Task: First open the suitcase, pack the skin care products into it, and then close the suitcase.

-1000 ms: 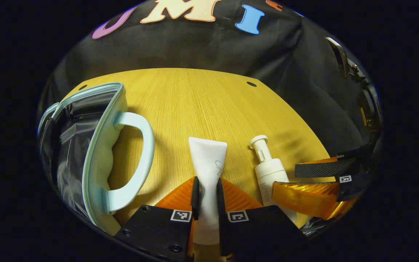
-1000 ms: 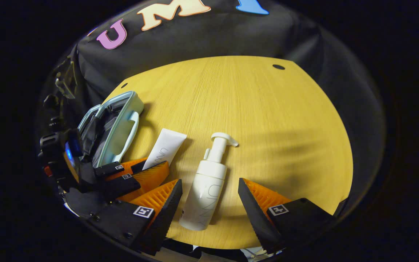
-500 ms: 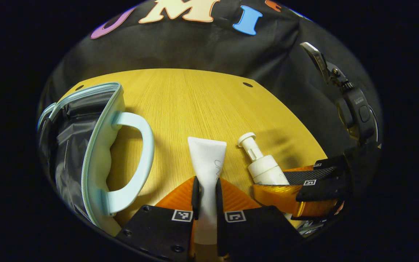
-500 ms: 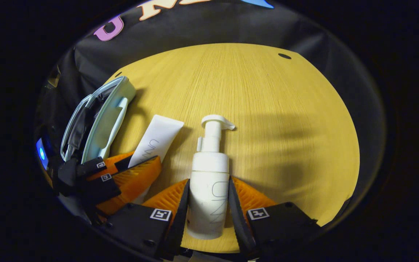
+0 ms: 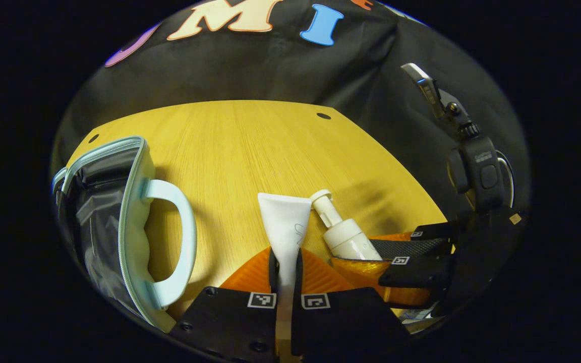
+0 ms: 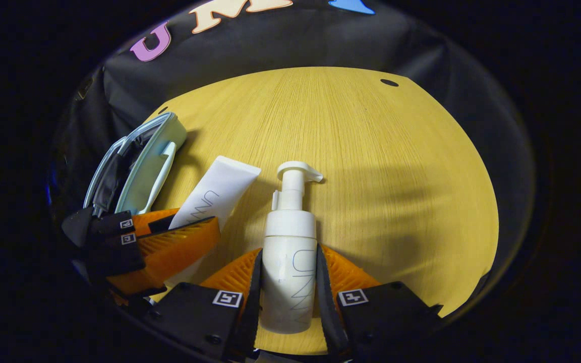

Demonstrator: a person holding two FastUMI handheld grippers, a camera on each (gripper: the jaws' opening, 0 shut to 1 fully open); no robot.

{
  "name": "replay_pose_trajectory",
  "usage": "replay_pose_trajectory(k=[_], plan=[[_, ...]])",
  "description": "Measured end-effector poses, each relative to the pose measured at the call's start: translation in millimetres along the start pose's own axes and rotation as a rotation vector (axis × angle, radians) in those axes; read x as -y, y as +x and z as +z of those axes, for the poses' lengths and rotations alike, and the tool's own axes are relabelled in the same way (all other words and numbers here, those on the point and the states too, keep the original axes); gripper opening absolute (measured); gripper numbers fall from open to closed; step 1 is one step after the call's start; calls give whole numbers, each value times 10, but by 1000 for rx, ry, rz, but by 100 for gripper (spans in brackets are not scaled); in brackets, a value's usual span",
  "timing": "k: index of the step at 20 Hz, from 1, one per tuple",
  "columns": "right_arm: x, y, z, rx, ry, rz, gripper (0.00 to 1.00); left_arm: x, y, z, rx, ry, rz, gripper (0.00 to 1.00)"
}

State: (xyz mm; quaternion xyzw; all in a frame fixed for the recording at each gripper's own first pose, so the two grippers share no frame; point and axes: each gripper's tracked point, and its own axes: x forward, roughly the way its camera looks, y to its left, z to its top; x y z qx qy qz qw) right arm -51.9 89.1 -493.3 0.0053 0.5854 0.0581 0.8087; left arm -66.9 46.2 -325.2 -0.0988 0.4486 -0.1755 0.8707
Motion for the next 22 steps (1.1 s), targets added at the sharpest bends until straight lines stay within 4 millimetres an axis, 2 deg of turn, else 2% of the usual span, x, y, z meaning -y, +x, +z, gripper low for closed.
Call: replay_pose_trajectory(k=[2,6,9,11,14,15,19,22], plan=[[4,-2,6,10,-8,-6,54,12,-77,148,19,10,5,4],[7,-1,4,22,-14,-10,54,-107,-347,616,89,32,31,4],[9,2,4,27,-13,-11,54,-367,-559,877,125,40,77,3],[4,4,7,28,-11,-13,54,-647,-703,932,128,29,125,3],[3,4,8,25,-5,-16,55,-1184,-884,870,121,-6,209,3],[3,0,16,25,-1,-18,55,-1369,-926,793,107,-26,238,3],[-28,-2,26,25,34,-15,54,-2042,-1084,416,56,-102,329,3],[-74,-43,70,29,75,-2,54,-2359,-1088,65,5,-160,364,3]])
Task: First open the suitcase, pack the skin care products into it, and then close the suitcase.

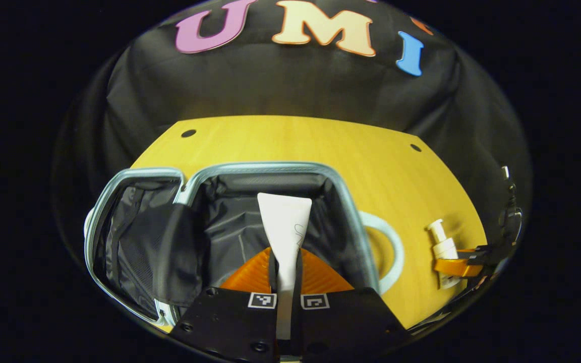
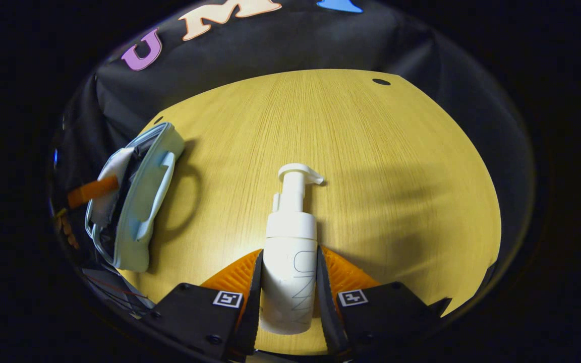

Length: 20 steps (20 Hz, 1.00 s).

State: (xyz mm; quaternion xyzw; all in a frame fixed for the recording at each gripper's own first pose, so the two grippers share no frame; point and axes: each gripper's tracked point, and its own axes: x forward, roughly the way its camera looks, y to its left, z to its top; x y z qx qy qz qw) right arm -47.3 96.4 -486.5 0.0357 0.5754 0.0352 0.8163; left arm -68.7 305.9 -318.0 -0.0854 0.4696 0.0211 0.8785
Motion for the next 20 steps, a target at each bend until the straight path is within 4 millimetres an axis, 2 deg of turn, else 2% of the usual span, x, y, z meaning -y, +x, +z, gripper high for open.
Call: replay_pose_trajectory(k=[2,5,7,8,9,10,11,12,15,16,18,20], plan=[[-51,-69,73,12,28,8,54,-187,110,-212,-41,-23,15,3],[-235,-166,303,35,77,42,54,-298,239,-421,-95,-63,24,4],[-467,-242,448,60,104,81,54,-295,266,-332,-34,-61,11,4],[-608,-291,532,68,112,106,54,-289,243,-382,-63,-66,11,4],[-764,-339,607,75,117,136,53,-301,235,-383,-52,-74,5,15],[-941,-387,684,86,119,166,54,-303,206,-333,-26,-73,2,18],[-1132,-424,737,89,113,197,53,-271,143,-210,22,-71,-6,25],[-1320,-462,799,95,102,228,53,-228,66,-102,64,-63,-25,43],[-1873,-471,844,83,73,308,53,-277,-210,151,146,-42,-31,82],[-2090,-448,838,69,61,333,54,-349,-312,248,173,-47,-27,81],[-2402,-371,805,50,38,363,53,-584,-554,396,221,-74,-4,81],[-2689,-249,695,19,9,377,53,-921,-780,448,252,-96,44,81]])
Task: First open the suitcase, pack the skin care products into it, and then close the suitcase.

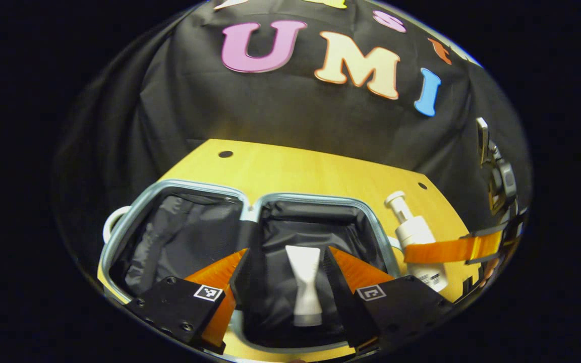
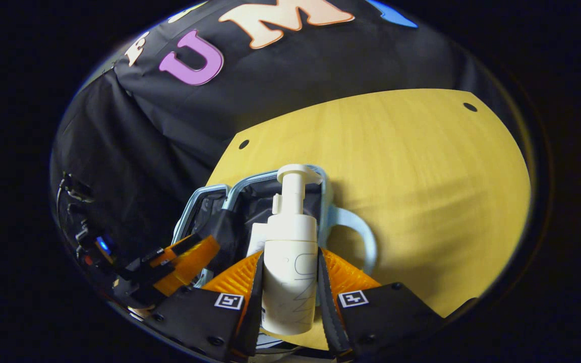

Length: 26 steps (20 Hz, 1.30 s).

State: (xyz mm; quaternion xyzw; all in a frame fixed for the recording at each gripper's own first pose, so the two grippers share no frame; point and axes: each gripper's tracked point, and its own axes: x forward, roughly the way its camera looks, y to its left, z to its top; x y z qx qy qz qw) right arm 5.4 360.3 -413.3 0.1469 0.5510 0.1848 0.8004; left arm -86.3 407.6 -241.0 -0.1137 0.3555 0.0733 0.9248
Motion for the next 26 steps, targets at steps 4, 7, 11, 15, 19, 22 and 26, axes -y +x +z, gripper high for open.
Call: replay_pose_trajectory(k=[4,7,11,15,19,22,26], plan=[[-183,440,-272,-75,-18,-39,54,-780,-323,-7,19,-35,142,81],[-138,687,-448,-109,-53,-123,53,-1259,-532,-173,0,-85,234,80],[78,802,-550,-152,-88,-251,53,-1849,-689,-262,-13,-139,318,80],[-52,758,-510,-144,-77,-204,63,-2364,-591,-200,-45,-166,363,83],[-225,455,-108,-12,-134,-118,90,-2736,-430,-25,-65,-171,372,76],[-240,126,195,99,-171,-81,96,-2992,-219,-12,-99,-189,376,79],[32,-287,404,194,-170,-115,96,-3309,74,-182,-208,-192,387,80]])
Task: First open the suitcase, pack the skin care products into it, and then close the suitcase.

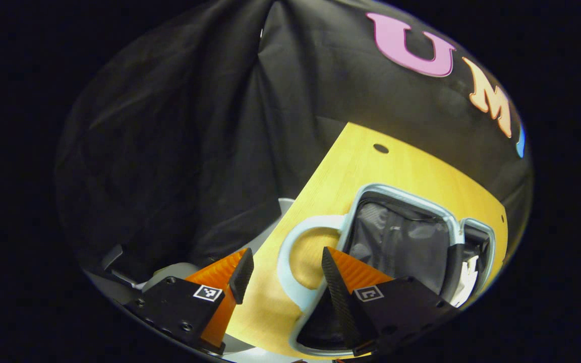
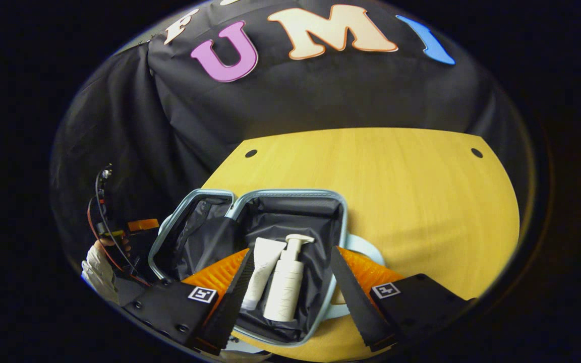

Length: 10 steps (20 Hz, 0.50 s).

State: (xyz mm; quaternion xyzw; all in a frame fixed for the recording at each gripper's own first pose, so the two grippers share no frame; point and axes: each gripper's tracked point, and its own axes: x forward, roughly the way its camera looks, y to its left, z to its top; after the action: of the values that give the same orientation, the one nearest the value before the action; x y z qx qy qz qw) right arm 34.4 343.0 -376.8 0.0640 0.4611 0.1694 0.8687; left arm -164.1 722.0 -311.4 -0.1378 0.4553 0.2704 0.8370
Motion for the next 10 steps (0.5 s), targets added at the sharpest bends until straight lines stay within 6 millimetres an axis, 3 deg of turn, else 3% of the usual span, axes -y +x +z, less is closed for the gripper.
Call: replay_pose_trajectory(k=[3,6,9,10], plan=[[373,-154,22,19,18,-77,96,-45,308,-192,-117,22,3,80],[647,-244,-14,18,60,-133,96,-139,424,-170,-159,28,13,74],[836,-332,-16,25,58,-167,96,-68,512,-181,-173,34,-3,64],[836,-339,-25,27,57,-168,91,-35,533,-204,-180,34,-1,54]])
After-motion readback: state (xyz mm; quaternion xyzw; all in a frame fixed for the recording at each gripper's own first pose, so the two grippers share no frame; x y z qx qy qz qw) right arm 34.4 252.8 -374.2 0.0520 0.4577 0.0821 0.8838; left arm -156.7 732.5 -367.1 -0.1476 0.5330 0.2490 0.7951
